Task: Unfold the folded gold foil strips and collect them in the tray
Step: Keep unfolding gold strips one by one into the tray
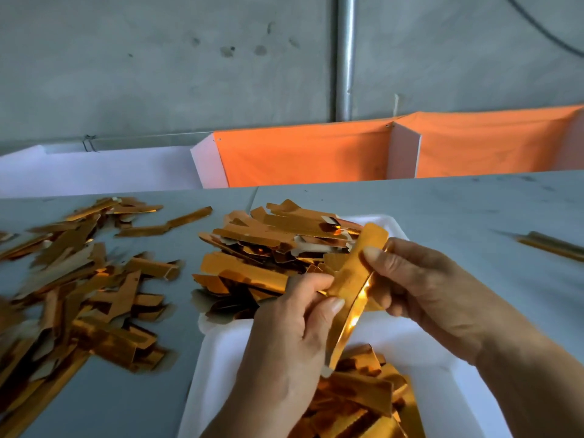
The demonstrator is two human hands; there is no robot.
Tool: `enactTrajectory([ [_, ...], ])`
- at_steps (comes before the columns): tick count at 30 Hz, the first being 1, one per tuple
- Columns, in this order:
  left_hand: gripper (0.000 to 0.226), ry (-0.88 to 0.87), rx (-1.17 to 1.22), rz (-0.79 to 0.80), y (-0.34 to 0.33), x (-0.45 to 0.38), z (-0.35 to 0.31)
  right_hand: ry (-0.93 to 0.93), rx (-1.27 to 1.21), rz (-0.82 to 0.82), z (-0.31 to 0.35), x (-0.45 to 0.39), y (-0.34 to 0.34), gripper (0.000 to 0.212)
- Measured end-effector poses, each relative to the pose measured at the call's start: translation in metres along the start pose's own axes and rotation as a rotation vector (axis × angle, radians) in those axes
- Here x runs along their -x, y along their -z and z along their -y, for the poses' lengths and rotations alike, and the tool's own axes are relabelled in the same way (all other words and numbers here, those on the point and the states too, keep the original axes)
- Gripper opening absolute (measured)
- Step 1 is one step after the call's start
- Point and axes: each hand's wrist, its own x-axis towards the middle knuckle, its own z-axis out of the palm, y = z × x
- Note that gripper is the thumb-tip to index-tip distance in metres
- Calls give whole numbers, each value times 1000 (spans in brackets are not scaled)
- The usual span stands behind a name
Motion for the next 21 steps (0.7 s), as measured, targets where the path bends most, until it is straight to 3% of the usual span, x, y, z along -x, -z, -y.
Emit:
enactTrajectory([
  [4,30,10,43,31,0,1,-2,57,-15,-72,3,0,8,13],
  [7,31,77,207,91,1,1,-4,37,49,1,3,2,5,12],
  [12,45,120,220,146,5,0,0,21,-35,37,4,4,8,19],
  [15,55,78,135,177,4,2,-3,-55,-108,88,6,4,10,15],
  [18,57,-39,-77,189,0,4,-10,-136,-132,91,6,4,10,26],
  [21,57,-172,-248,211,1,5,-9,-174,-185,107,9,7,11,13],
])
